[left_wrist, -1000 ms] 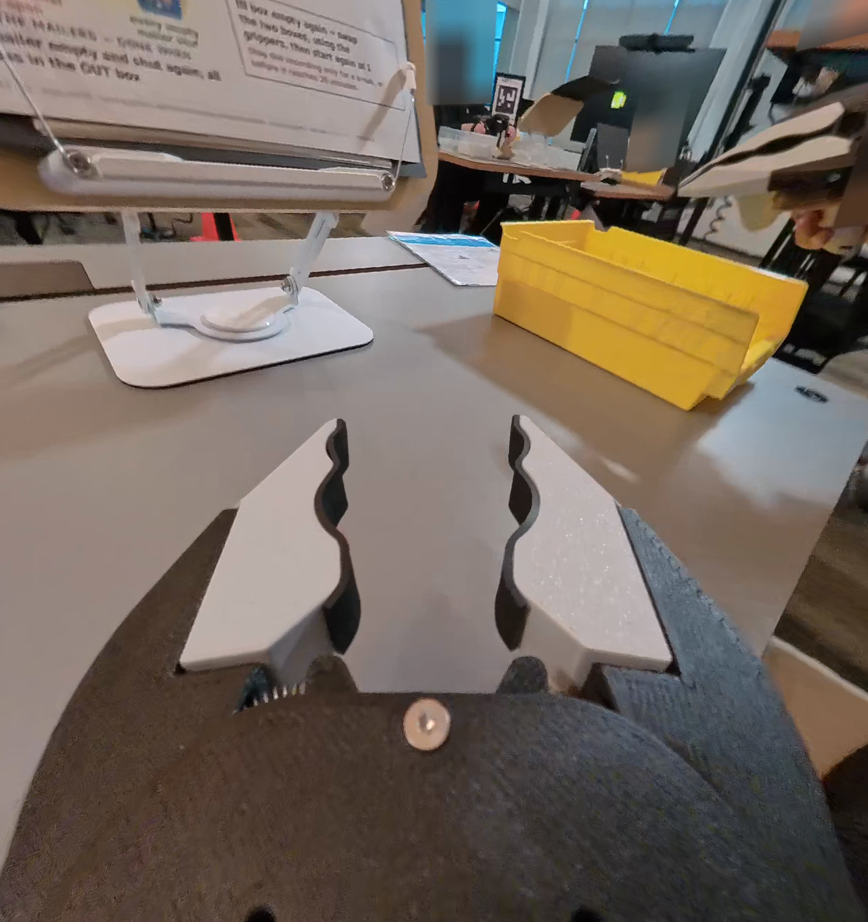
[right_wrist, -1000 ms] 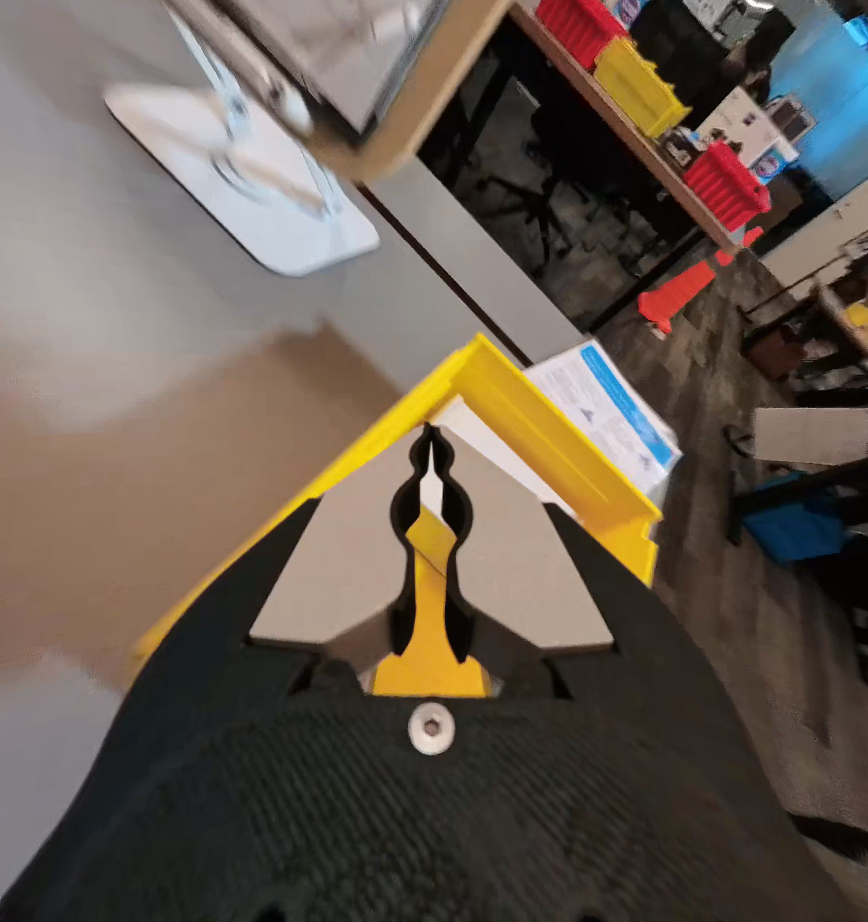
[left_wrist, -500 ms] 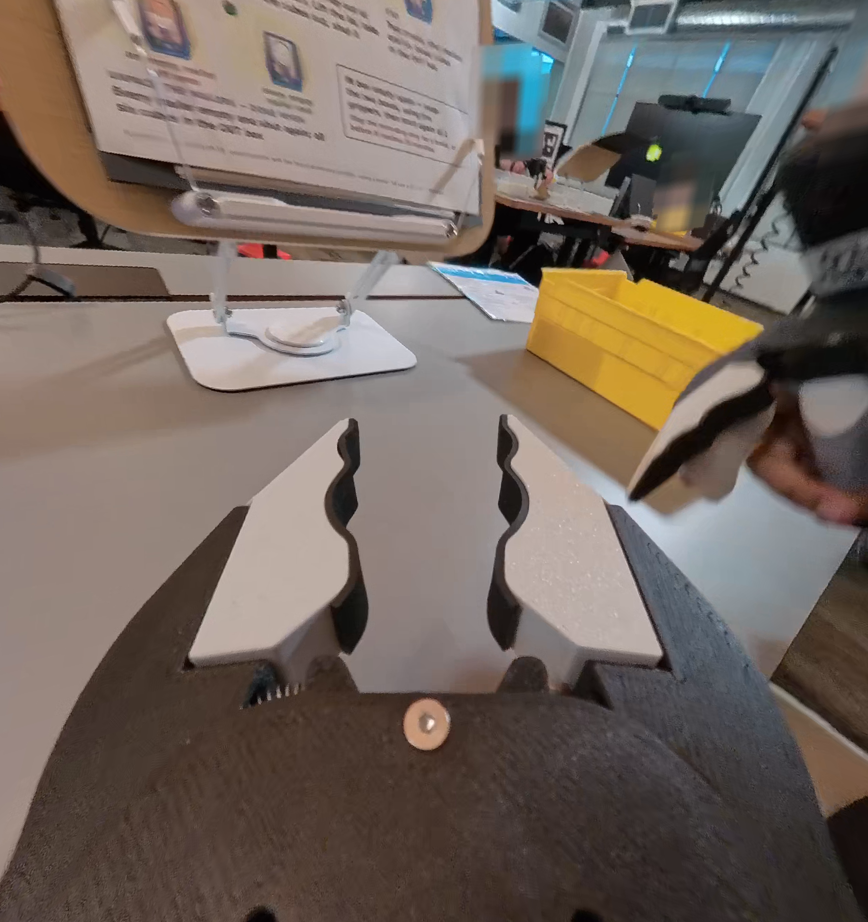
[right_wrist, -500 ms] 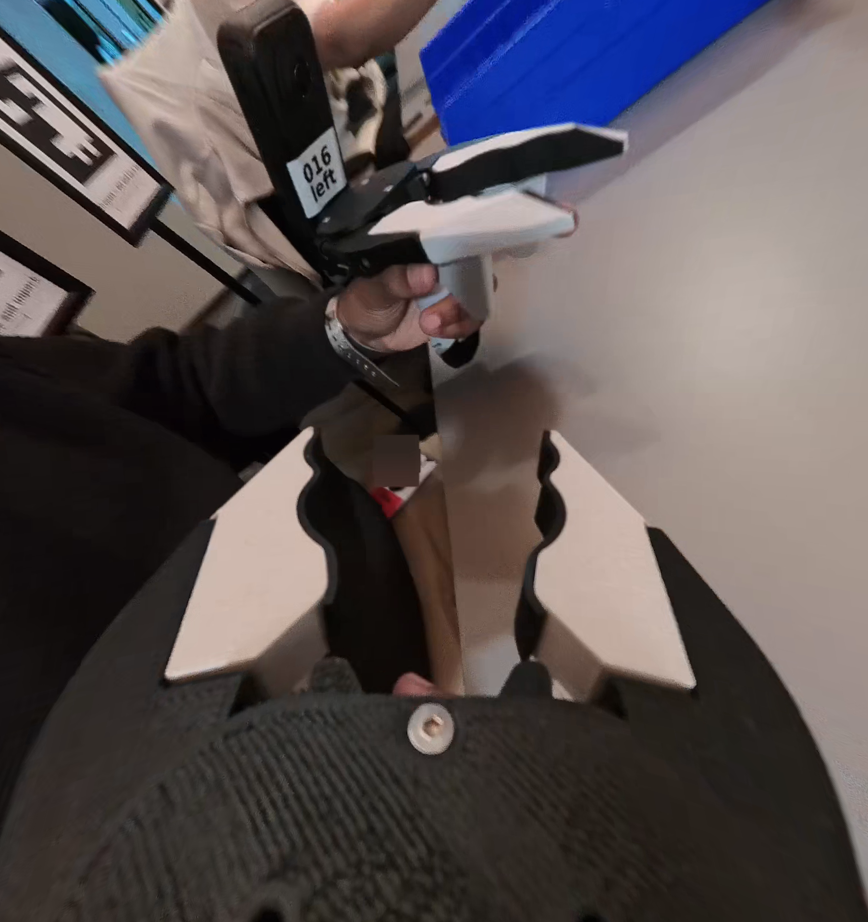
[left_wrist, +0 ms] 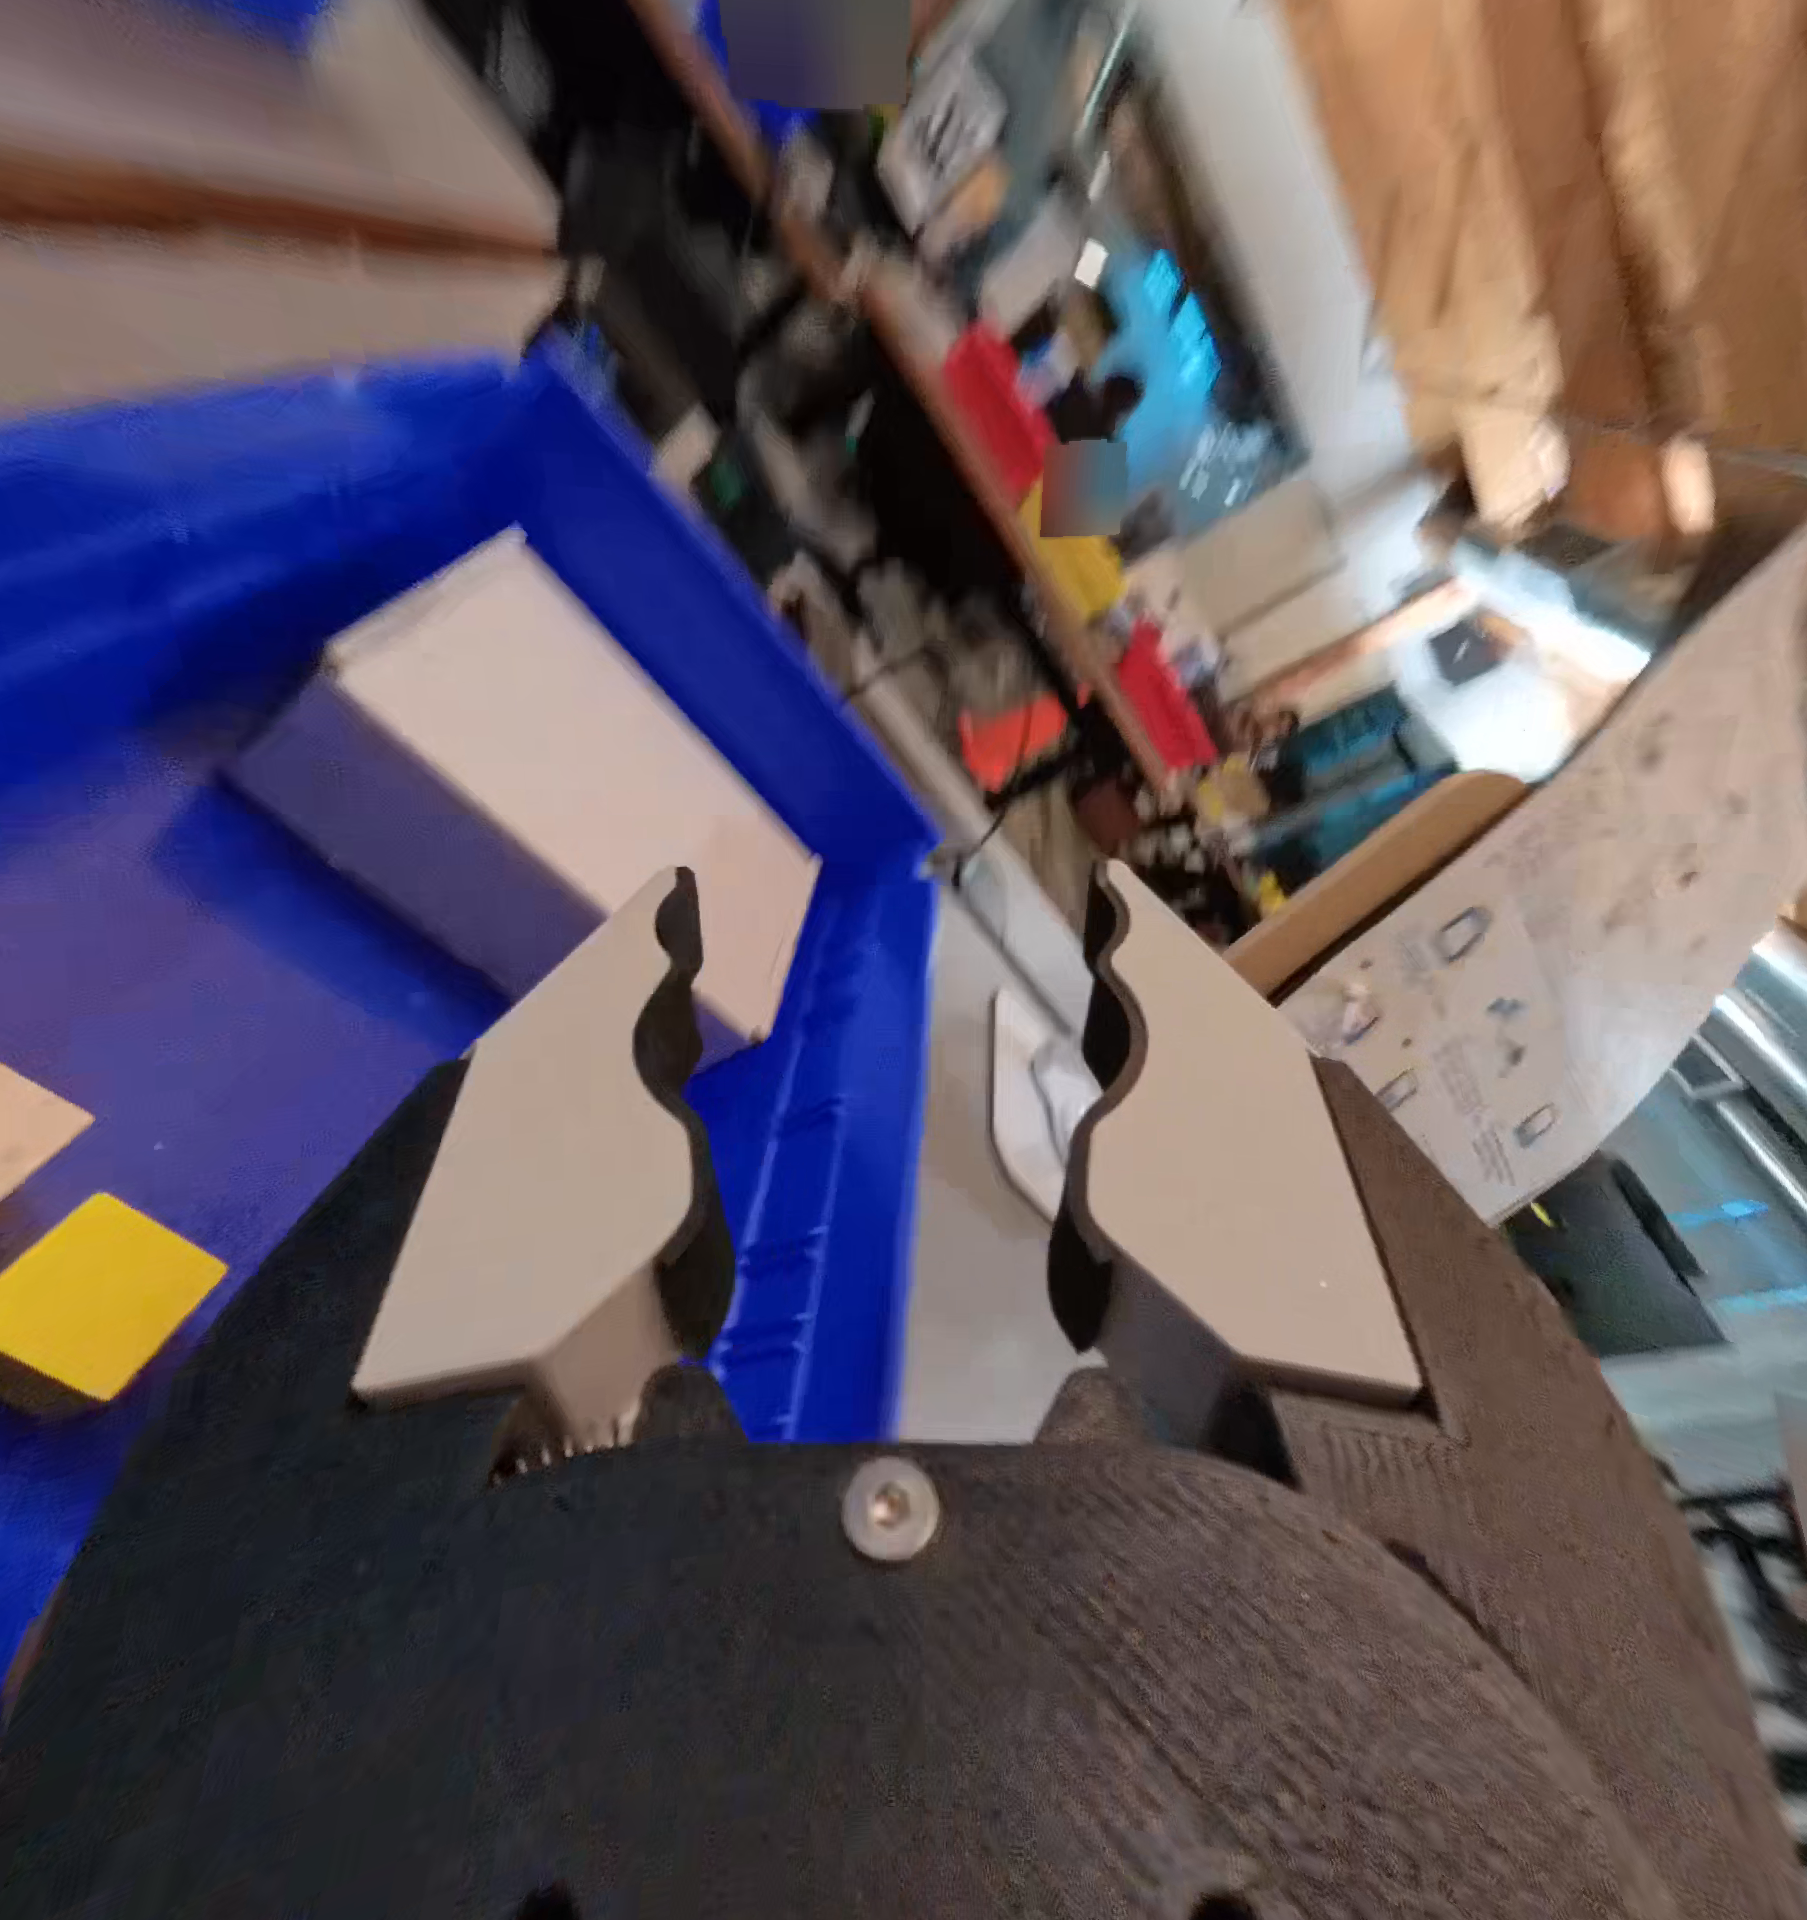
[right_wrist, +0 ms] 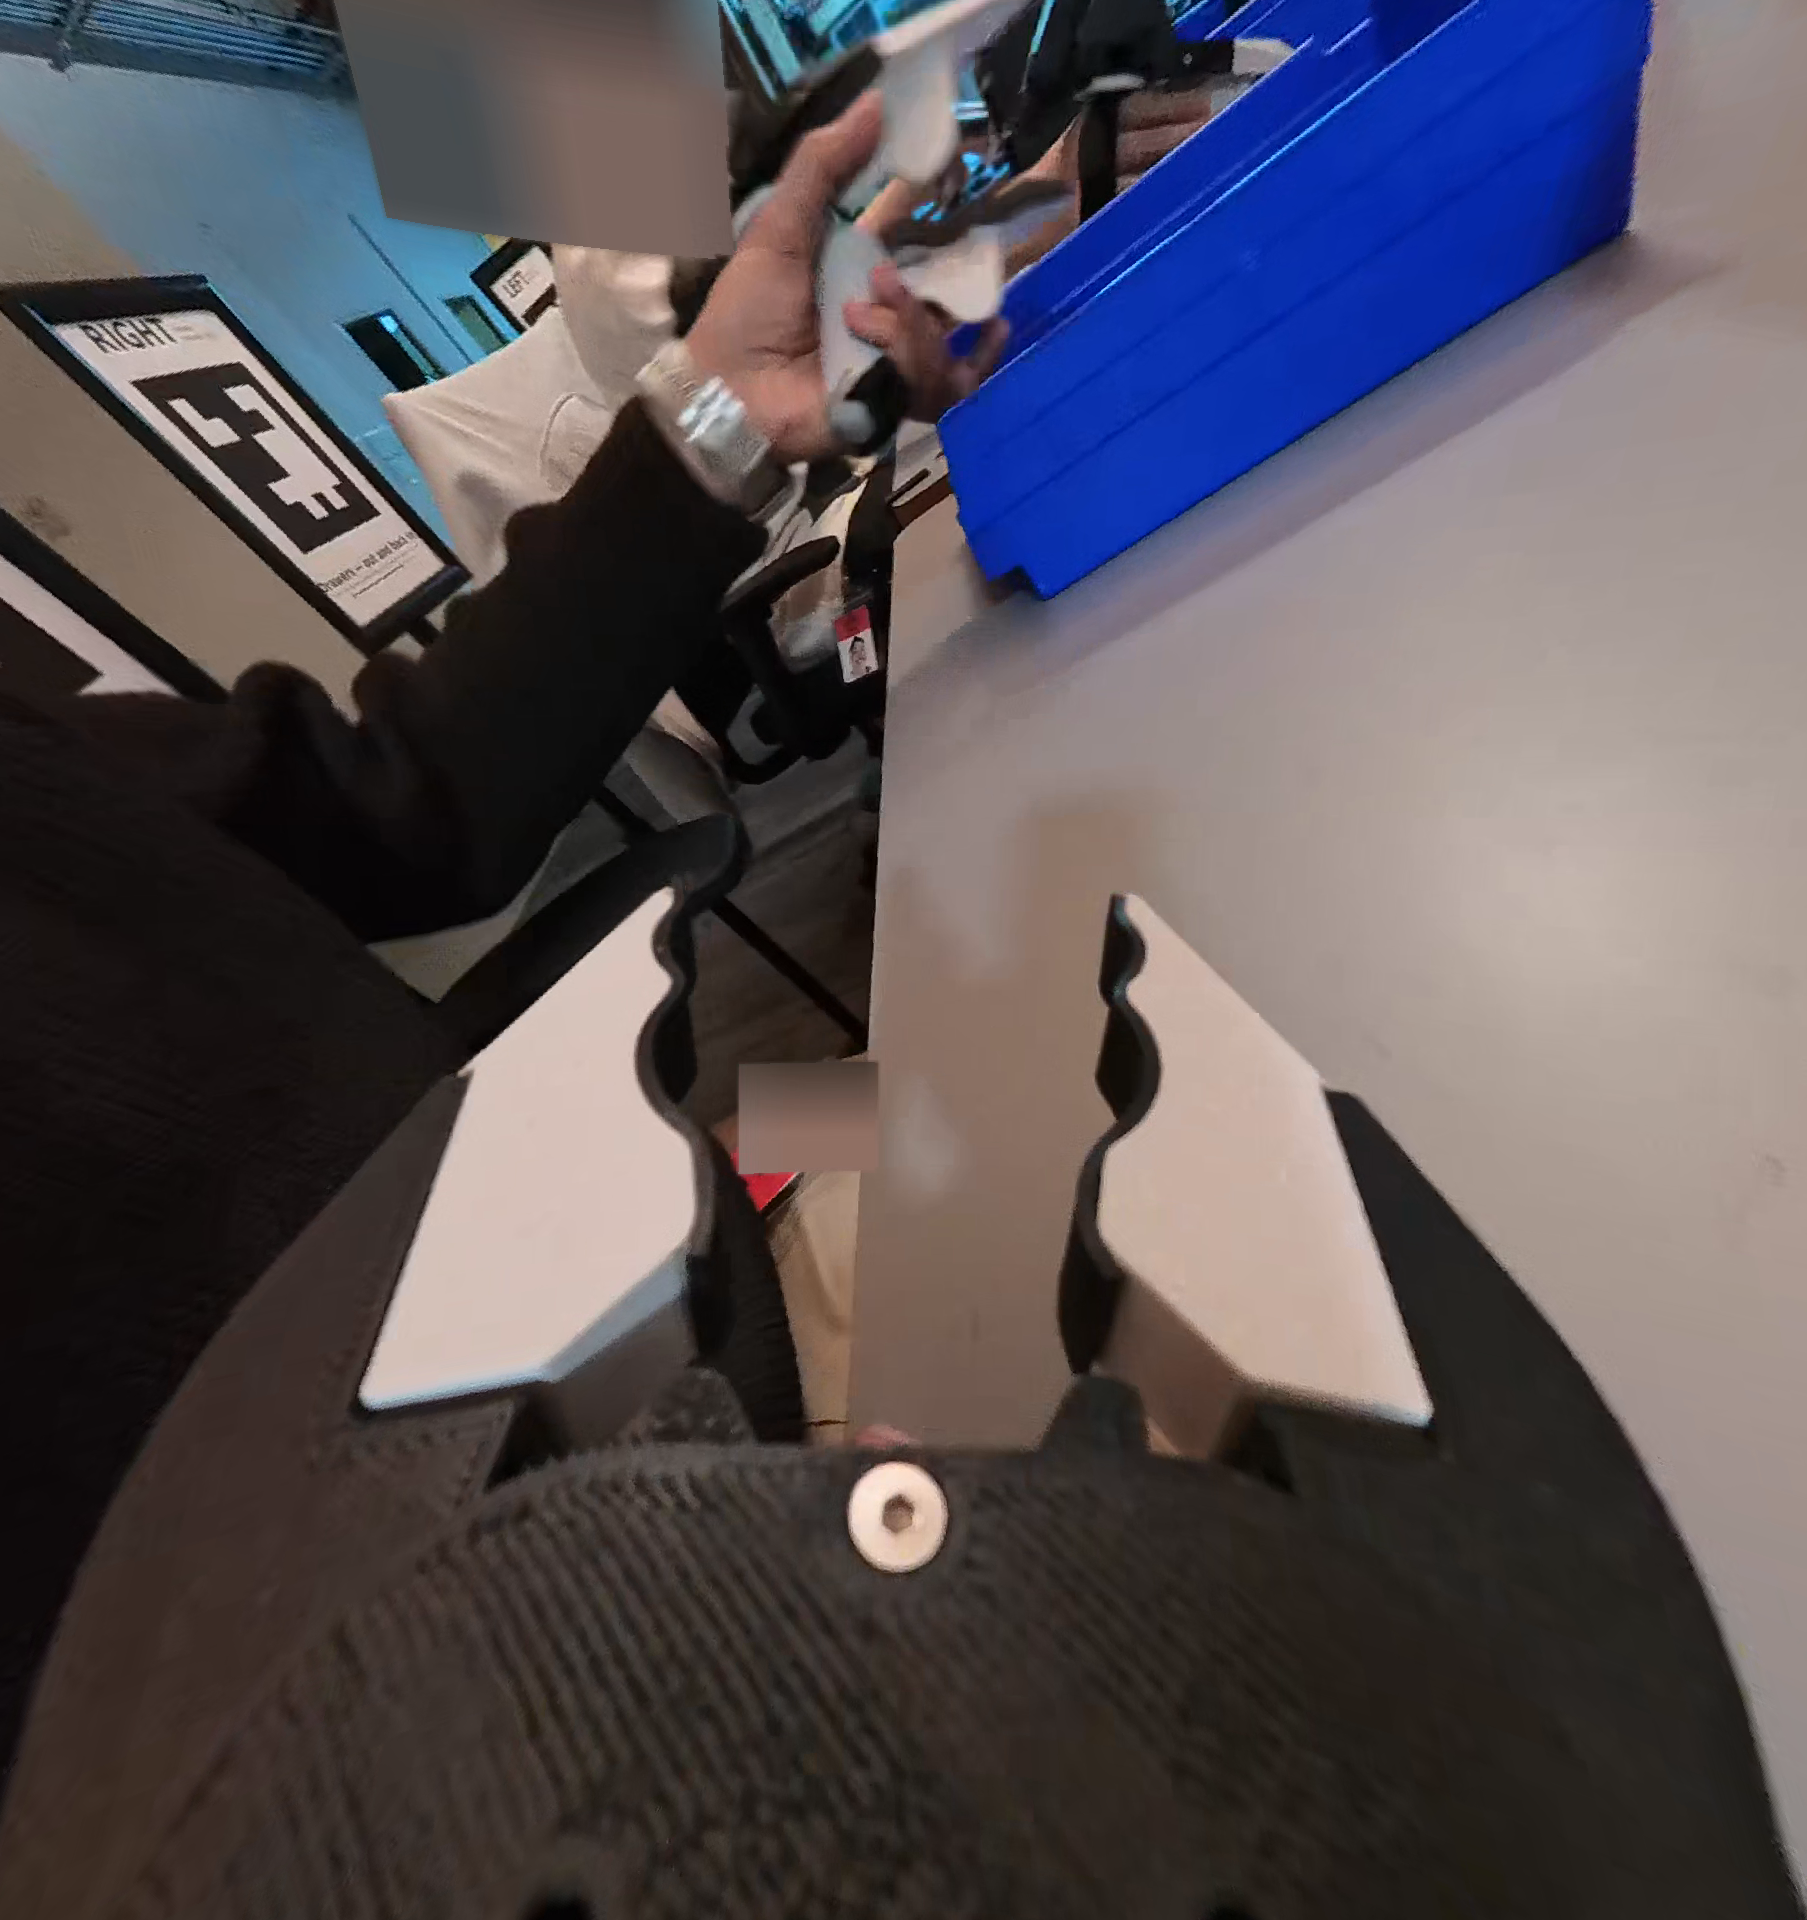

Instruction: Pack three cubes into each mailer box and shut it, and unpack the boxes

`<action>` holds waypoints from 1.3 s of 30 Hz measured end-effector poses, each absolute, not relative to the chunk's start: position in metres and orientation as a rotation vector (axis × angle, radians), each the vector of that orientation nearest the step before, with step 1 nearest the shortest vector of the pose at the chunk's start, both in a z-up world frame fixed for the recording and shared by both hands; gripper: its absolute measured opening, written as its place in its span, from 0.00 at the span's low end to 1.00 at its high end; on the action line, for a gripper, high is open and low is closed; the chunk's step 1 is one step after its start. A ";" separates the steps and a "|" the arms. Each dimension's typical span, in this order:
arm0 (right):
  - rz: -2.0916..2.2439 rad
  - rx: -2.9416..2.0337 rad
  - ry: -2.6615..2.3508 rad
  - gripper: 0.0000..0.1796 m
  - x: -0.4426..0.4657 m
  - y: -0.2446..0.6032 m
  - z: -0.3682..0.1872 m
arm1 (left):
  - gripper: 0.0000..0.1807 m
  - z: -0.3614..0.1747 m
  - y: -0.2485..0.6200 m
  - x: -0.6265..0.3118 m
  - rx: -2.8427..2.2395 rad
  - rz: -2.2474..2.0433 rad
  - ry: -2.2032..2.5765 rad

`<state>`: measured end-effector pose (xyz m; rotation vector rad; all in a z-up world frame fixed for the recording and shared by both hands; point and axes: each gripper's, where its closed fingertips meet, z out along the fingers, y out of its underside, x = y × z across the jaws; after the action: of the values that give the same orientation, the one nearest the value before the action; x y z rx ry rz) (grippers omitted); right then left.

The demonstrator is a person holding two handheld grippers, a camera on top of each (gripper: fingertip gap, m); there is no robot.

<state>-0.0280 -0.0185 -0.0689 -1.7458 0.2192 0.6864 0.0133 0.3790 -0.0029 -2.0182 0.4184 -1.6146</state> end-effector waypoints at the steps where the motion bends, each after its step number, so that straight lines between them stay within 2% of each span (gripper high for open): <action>1: 0.705 -1.748 0.214 0.44 -0.031 -0.018 -0.070 | 0.42 -0.024 0.383 0.023 -2.131 -1.608 0.459; 5: 0.690 -1.801 0.170 0.43 -0.037 -0.017 -0.078 | 0.39 -0.114 0.380 0.040 -2.606 -1.286 0.696; 6: 0.672 -1.819 0.153 0.42 -0.038 -0.017 -0.080 | 0.34 -0.126 0.378 0.042 -2.665 -1.227 0.722; 7: 0.653 -1.833 0.138 0.42 -0.038 -0.017 -0.081 | 0.35 -0.132 0.377 0.045 -2.684 -1.204 0.730; 9: 0.619 -1.864 0.113 0.41 -0.040 -0.017 -0.085 | 0.31 -0.130 0.381 0.054 -2.654 -1.239 0.682; 14: 0.513 -1.963 0.007 0.38 -0.048 -0.019 -0.099 | 0.35 -0.128 0.384 0.064 -2.665 -1.362 0.598; 23: 0.442 -2.045 -0.078 0.35 -0.053 -0.019 -0.115 | 0.38 -0.080 0.414 0.070 -2.432 -1.630 0.444; 29: 0.464 -2.040 -0.054 0.33 -0.048 -0.018 -0.116 | 0.38 -0.089 0.419 0.063 -2.473 -1.529 0.499; 35: 0.479 -2.037 -0.050 0.33 -0.047 -0.018 -0.116 | 0.38 -0.130 0.383 0.066 -2.636 -1.325 0.720; 39: 0.477 -2.050 -0.072 0.32 -0.050 -0.018 -0.117 | 0.37 -0.129 0.386 0.080 -2.601 -1.294 0.714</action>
<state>-0.0503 -0.0181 -0.1173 -2.0500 -0.0723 0.4768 0.0799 0.3856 -0.1294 -2.6012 0.7140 -1.2936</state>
